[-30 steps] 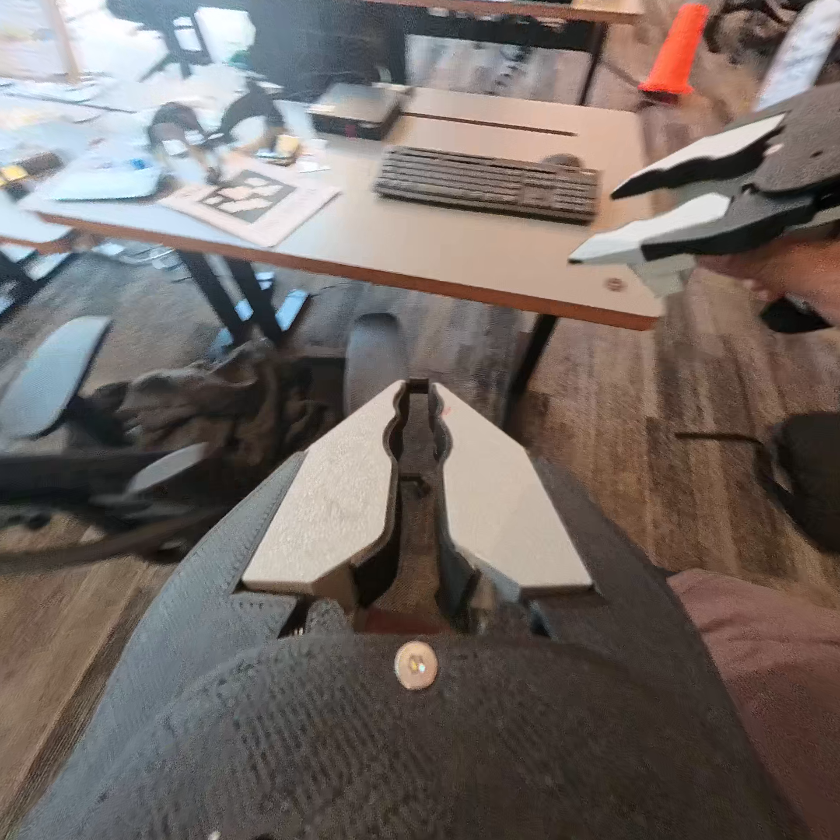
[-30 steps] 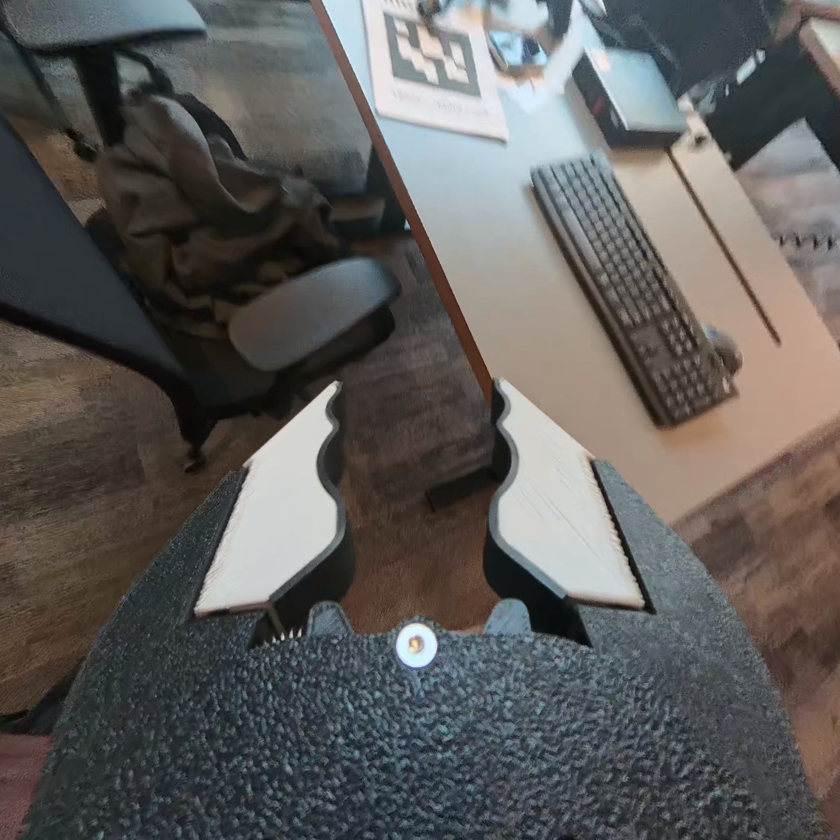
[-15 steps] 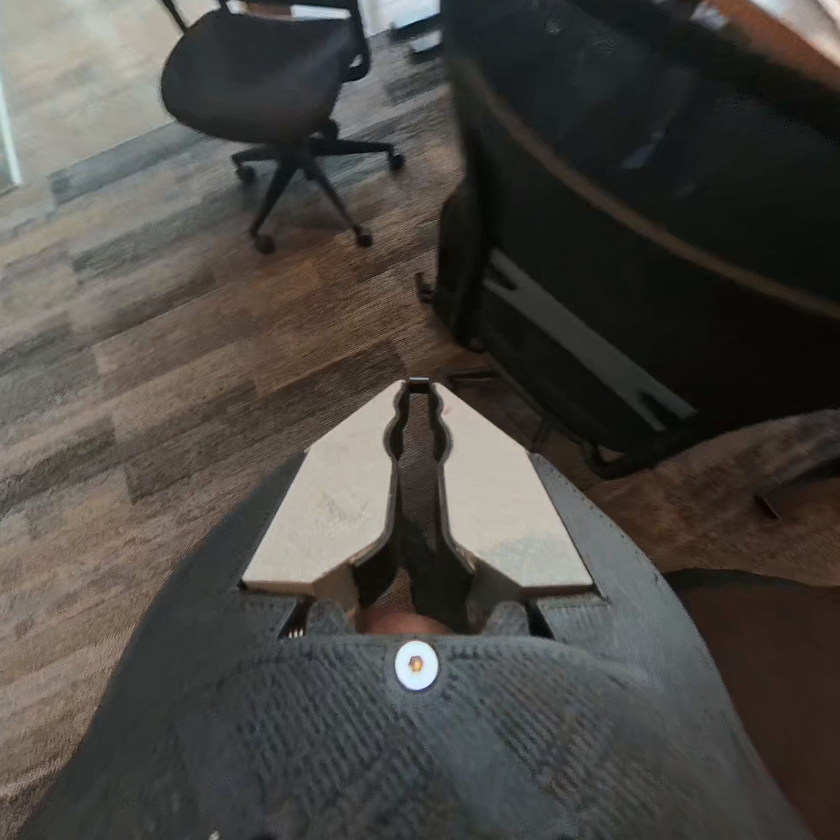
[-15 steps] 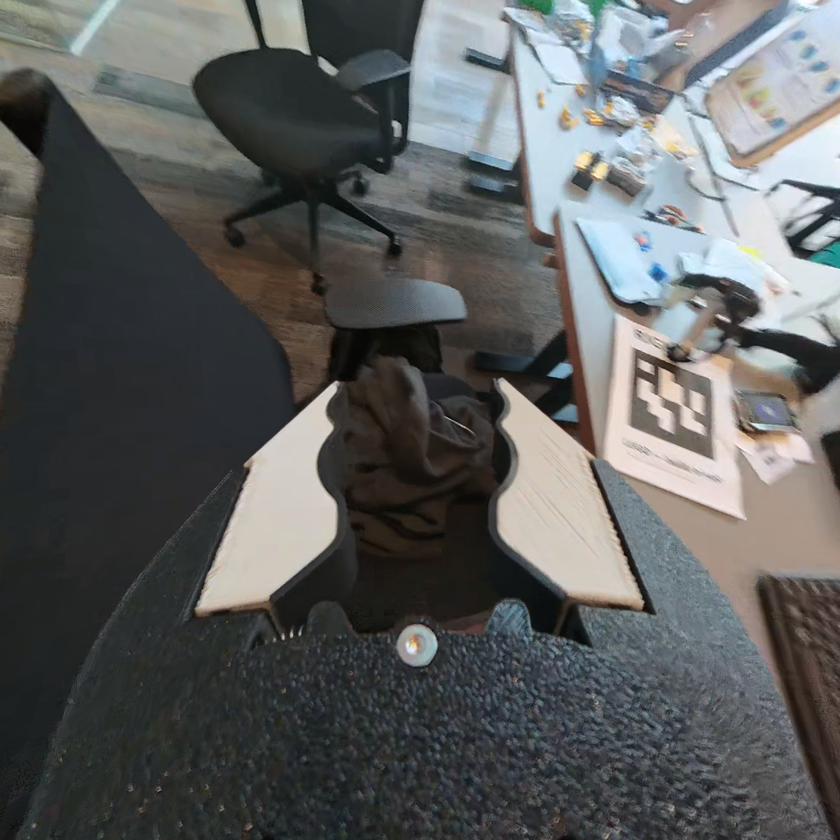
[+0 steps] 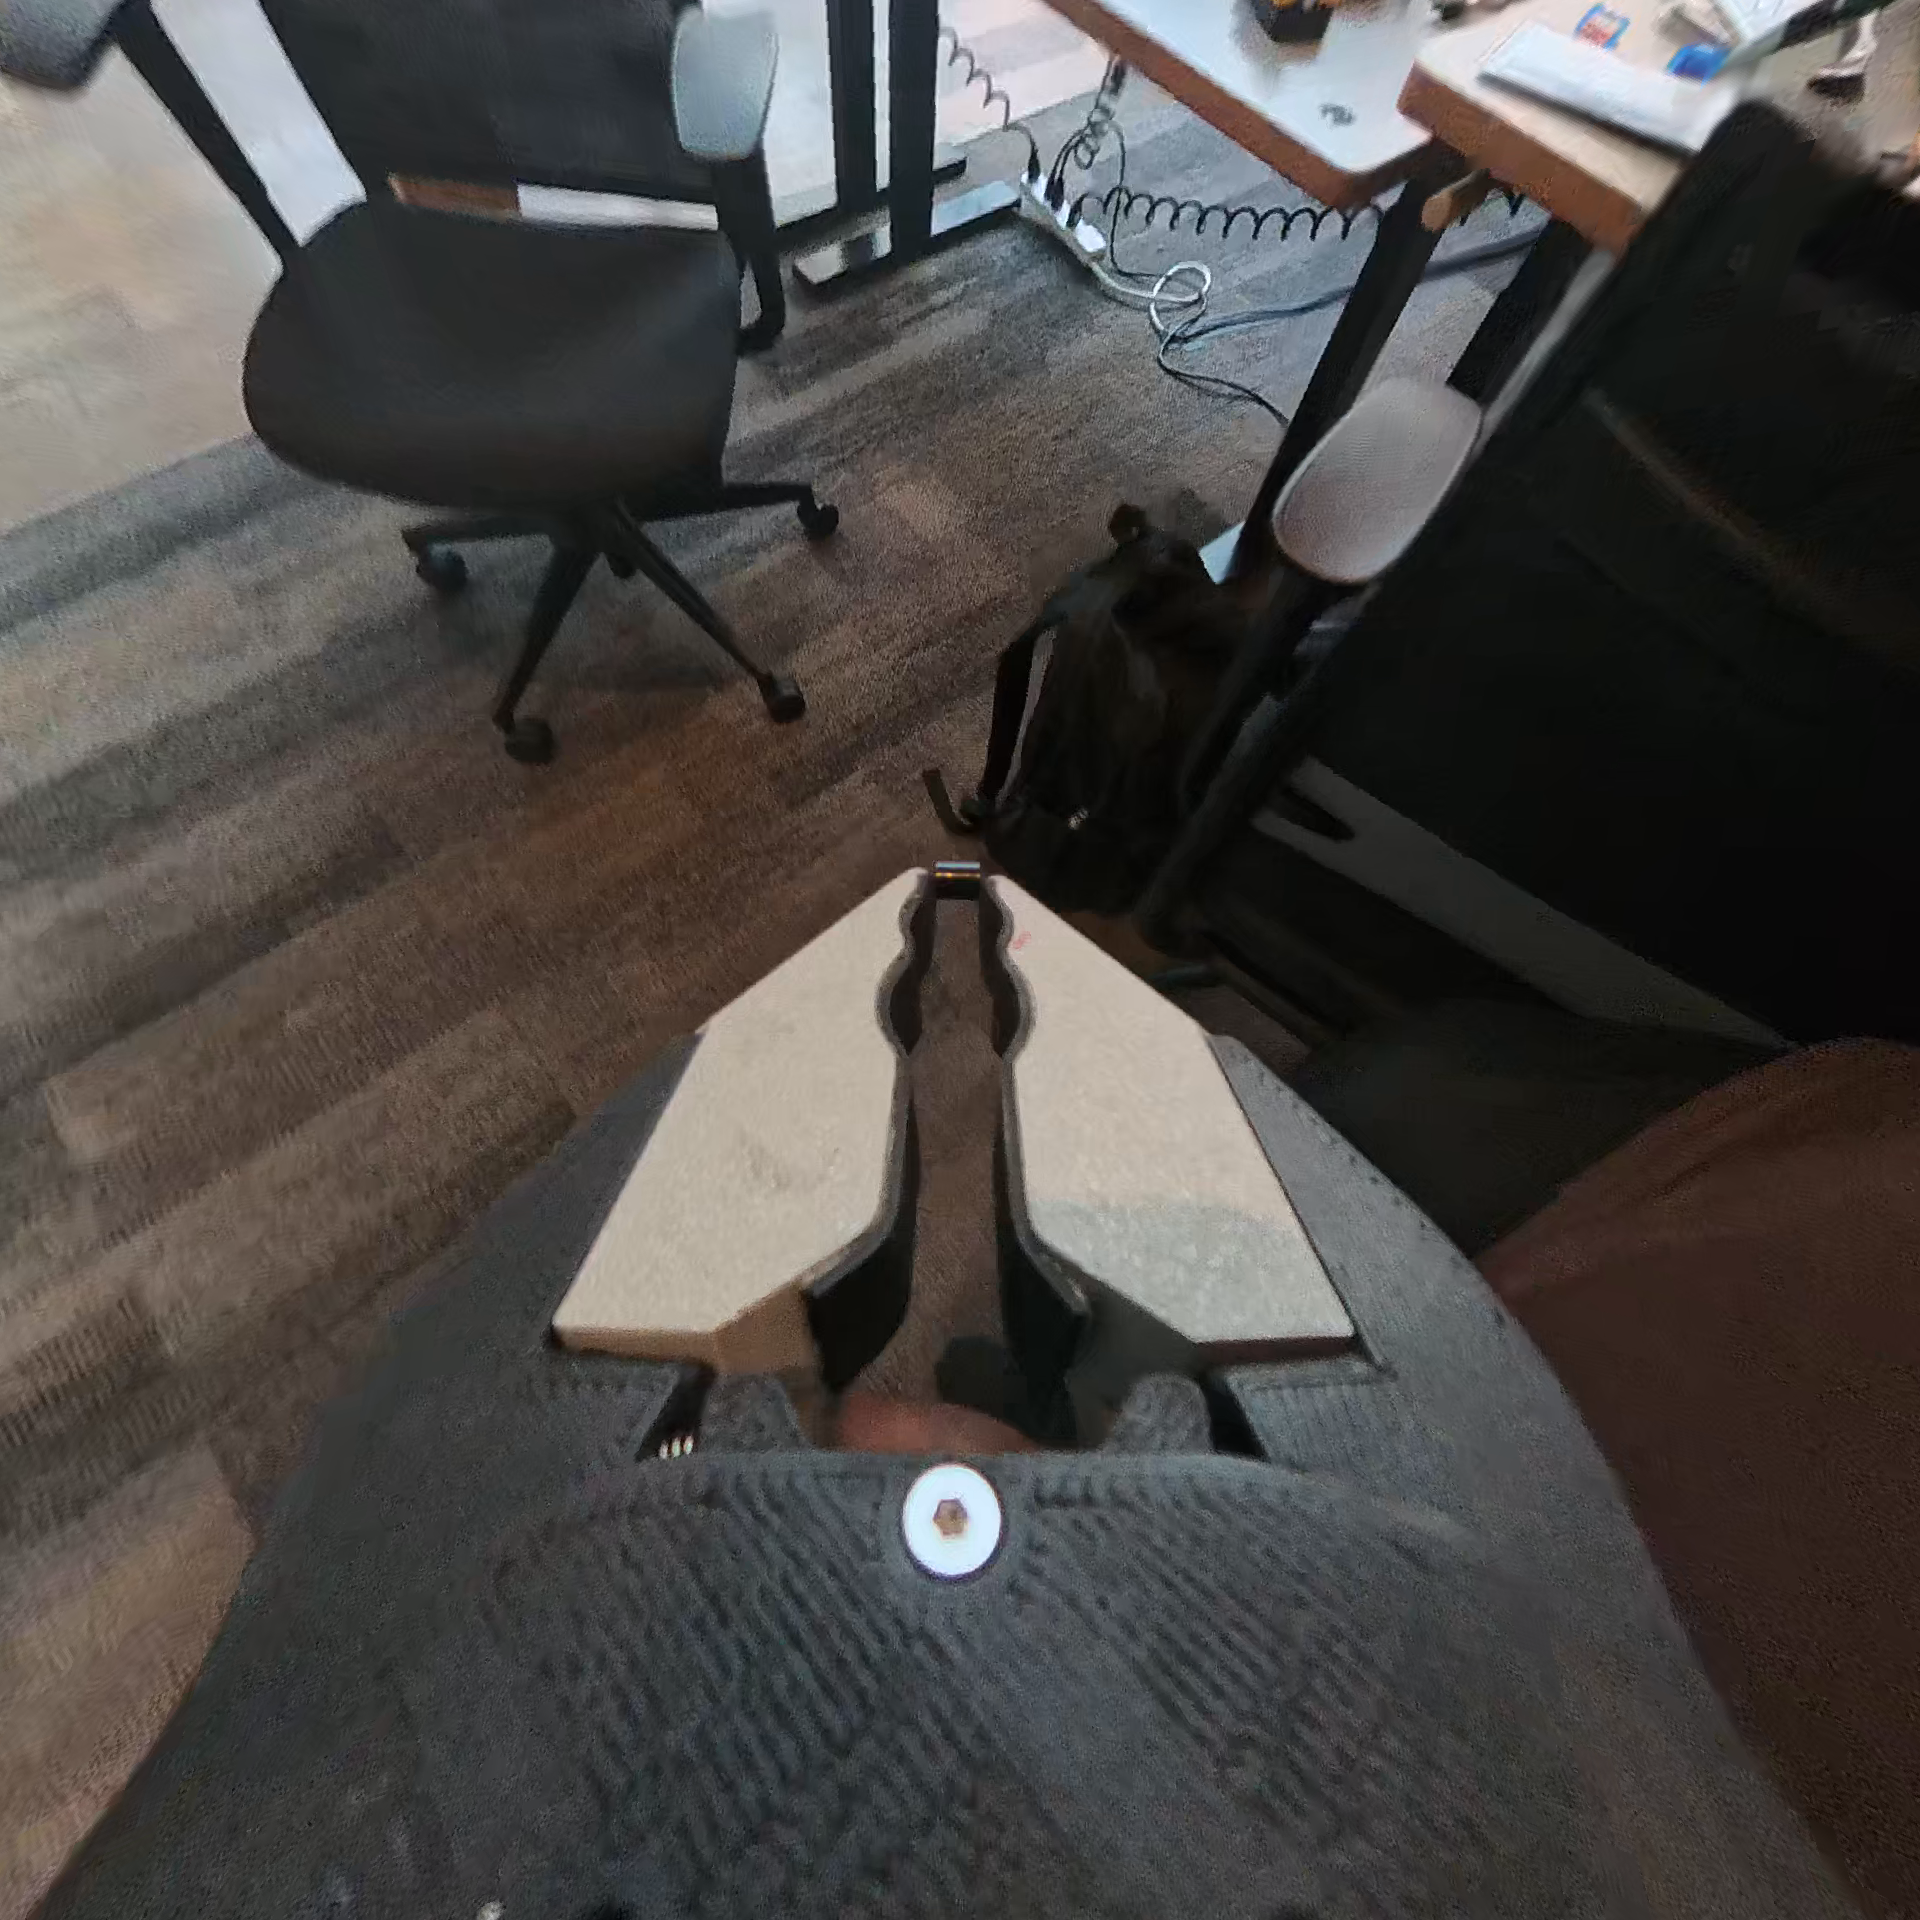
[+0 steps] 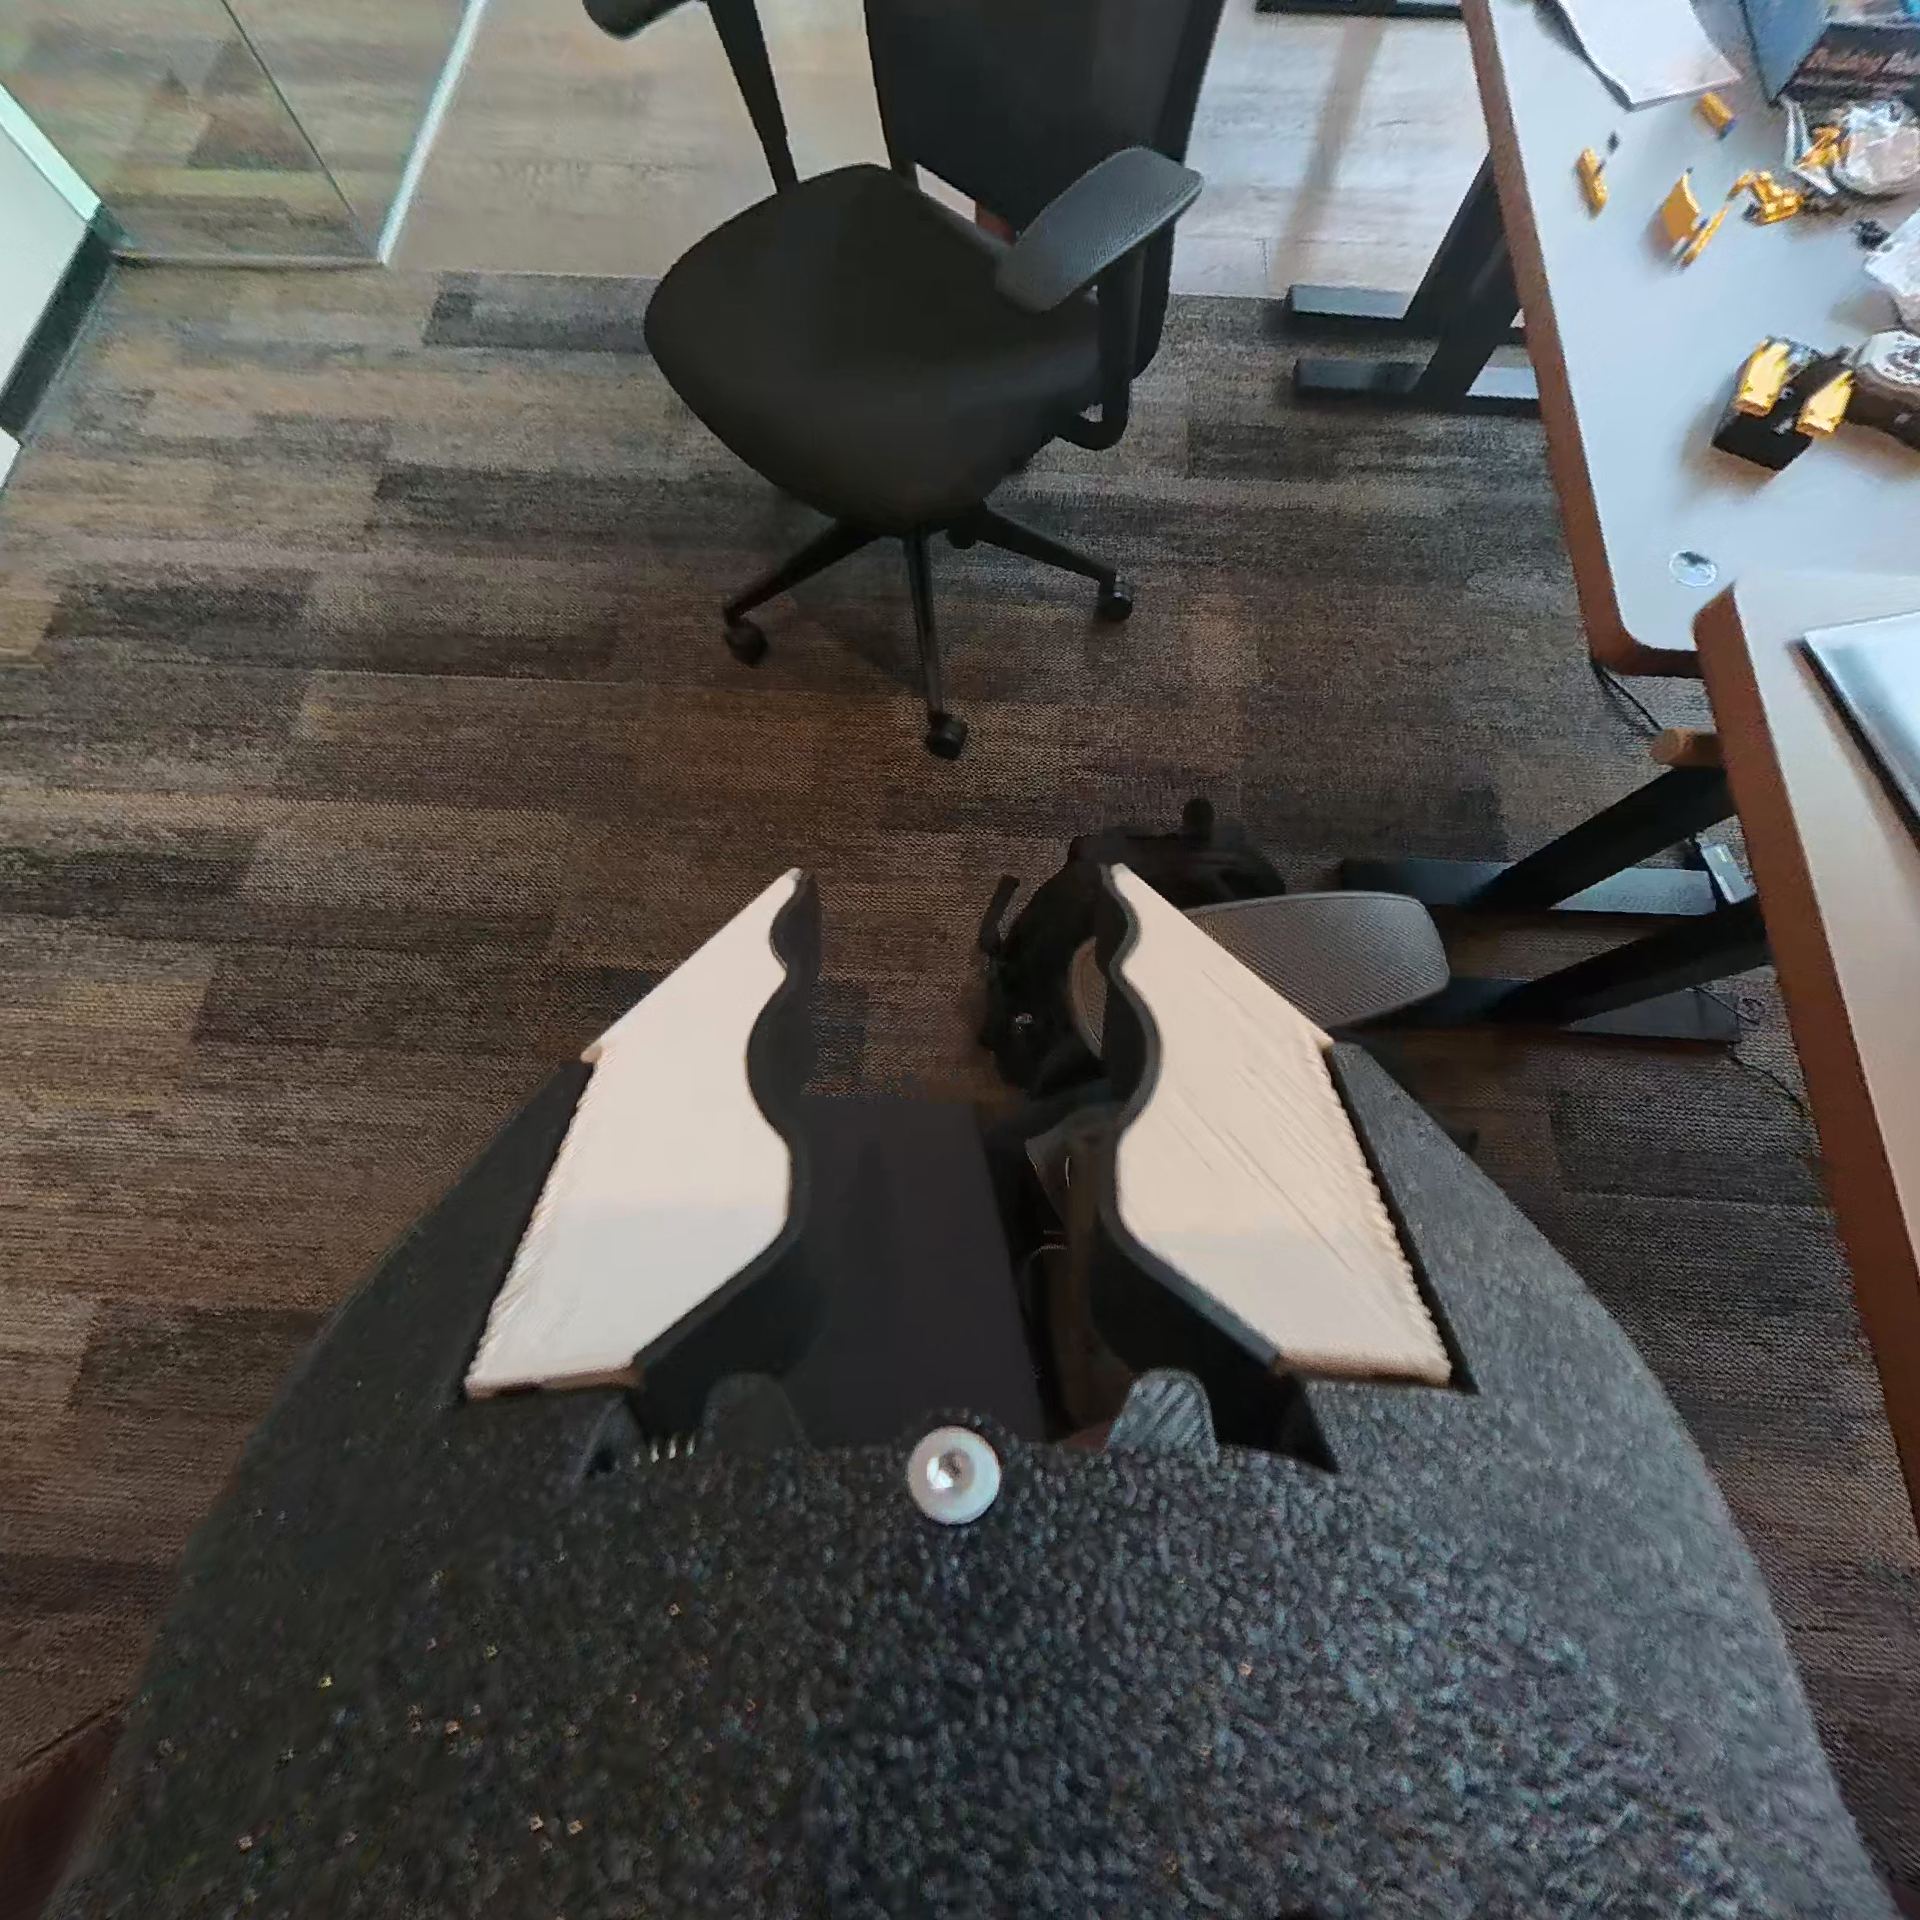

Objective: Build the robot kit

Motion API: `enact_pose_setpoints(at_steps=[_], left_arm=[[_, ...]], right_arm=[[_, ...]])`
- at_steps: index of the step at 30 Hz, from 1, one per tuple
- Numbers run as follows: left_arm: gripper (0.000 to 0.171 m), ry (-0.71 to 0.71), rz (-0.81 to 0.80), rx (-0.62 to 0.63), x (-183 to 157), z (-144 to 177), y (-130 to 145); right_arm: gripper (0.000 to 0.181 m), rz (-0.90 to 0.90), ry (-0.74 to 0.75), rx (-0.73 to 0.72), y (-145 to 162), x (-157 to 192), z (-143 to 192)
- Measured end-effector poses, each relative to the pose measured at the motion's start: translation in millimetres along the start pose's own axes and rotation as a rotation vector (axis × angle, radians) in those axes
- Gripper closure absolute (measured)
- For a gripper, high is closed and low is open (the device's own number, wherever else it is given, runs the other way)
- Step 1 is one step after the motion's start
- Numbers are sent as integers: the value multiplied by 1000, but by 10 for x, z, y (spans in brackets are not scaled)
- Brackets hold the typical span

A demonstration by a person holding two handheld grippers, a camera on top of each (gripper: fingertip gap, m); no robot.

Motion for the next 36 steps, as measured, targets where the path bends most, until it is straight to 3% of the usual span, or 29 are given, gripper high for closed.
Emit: enact_pose_setpoints(at_steps=[4,8,13,18,21,28,34,36], left_arm=[[167,32,-9,-72,193,-519,-532],[167,44,-25,-54,301,-1168,-988],[167,64,-179,-4,421,-1924,-1731],[167,107,-311,-1,508,-2602,-2512],[167,141,-338,3,556,-3069,-2782],[167,290,-376,31,712,-4251,-3098],[166,384,-359,-39,1073,-5341,-3623],[167,409,-319,-47,1219,-5598,-3887]], right_arm=[[129,5,22,21,-221,-219,-478],[127,16,49,2,-496,-689,-1109],[126,-4,59,-13,-778,-1226,-1910],[125,-109,46,-19,-970,-1557,-2257],[126,-150,90,-25,-1036,-1817,-2309],[127,-315,227,42,-941,-2314,-2592],[129,-375,292,36,-1601,-2555,-3310],[130,-452,242,38,-1890,-2594,-3635]])
Point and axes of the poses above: each gripper's, where its closed fingertips meet, z back along the fingers, y out of its underside, x = y × z across the jaws, the point moved 4 cm from there along z, back along the fingers, and after that the axes turned 14 degrees about -y, right-handed, at the moved point
